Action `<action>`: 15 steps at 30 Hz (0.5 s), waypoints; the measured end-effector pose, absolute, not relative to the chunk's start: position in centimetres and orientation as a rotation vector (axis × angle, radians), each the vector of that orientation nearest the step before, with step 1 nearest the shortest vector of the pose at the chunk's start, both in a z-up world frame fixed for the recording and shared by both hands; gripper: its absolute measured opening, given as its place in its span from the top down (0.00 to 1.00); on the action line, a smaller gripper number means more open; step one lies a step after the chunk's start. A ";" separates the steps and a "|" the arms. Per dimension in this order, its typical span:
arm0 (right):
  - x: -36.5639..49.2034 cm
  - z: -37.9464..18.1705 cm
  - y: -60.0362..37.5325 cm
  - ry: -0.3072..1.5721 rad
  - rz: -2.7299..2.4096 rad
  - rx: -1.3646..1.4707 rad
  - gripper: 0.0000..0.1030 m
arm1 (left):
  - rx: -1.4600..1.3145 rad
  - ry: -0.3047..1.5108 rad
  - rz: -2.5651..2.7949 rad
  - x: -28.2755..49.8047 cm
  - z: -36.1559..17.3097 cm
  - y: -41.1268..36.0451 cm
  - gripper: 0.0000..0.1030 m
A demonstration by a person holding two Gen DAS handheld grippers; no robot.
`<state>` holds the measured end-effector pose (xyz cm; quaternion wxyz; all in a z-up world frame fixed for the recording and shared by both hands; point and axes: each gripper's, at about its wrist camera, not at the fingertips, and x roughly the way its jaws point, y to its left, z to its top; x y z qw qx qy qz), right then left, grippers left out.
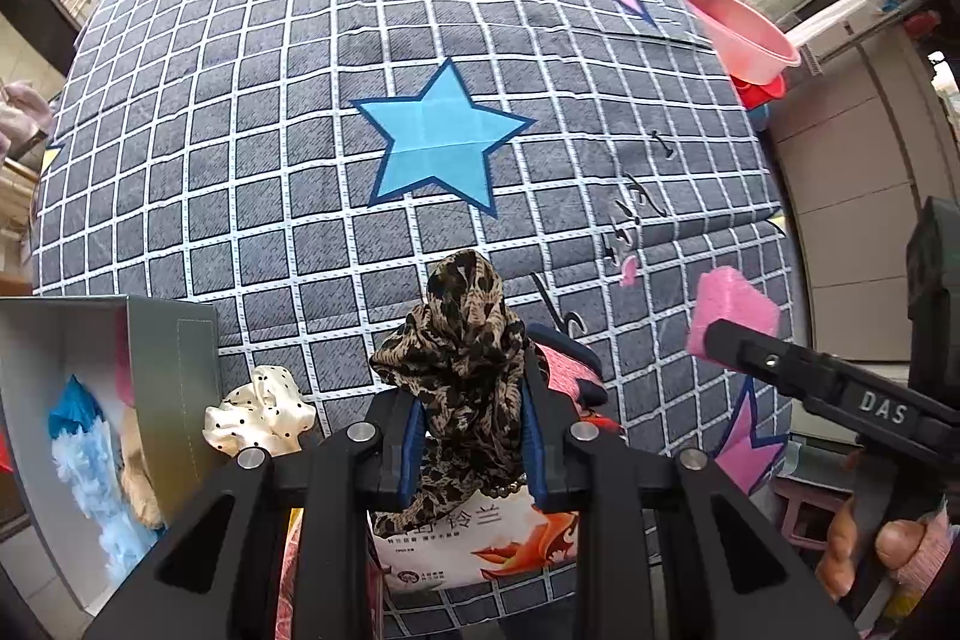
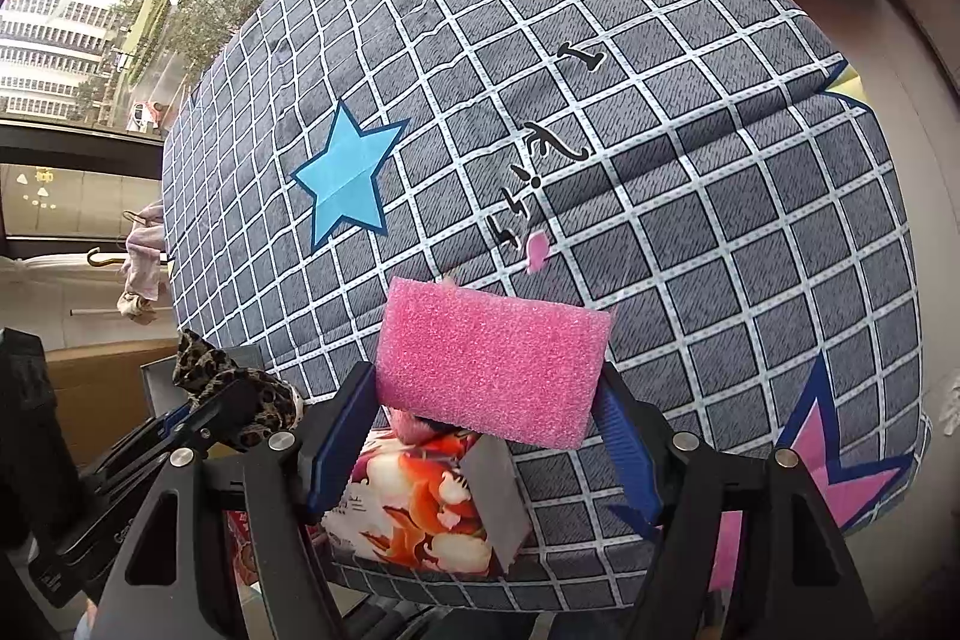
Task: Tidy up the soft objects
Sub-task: 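Grasp the leopard-print cloth with the left tool while the right grasps a pink sponge, then carry the leopard cloth and pink sponge with both tools over the white box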
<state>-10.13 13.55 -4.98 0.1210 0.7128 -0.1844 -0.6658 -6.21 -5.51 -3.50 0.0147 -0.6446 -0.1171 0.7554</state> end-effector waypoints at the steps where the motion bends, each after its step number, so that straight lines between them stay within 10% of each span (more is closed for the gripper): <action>1: -9.9 -4.8 13.4 -0.538 -1.949 2.081 0.30 | -1.994 -0.364 2.349 -6.2 -3.5 -5.3 0.71; 15: -6.8 -0.1 10.7 -0.512 -2.025 2.003 0.30 | -1.814 -0.313 2.312 -1.3 1.1 -3.9 0.71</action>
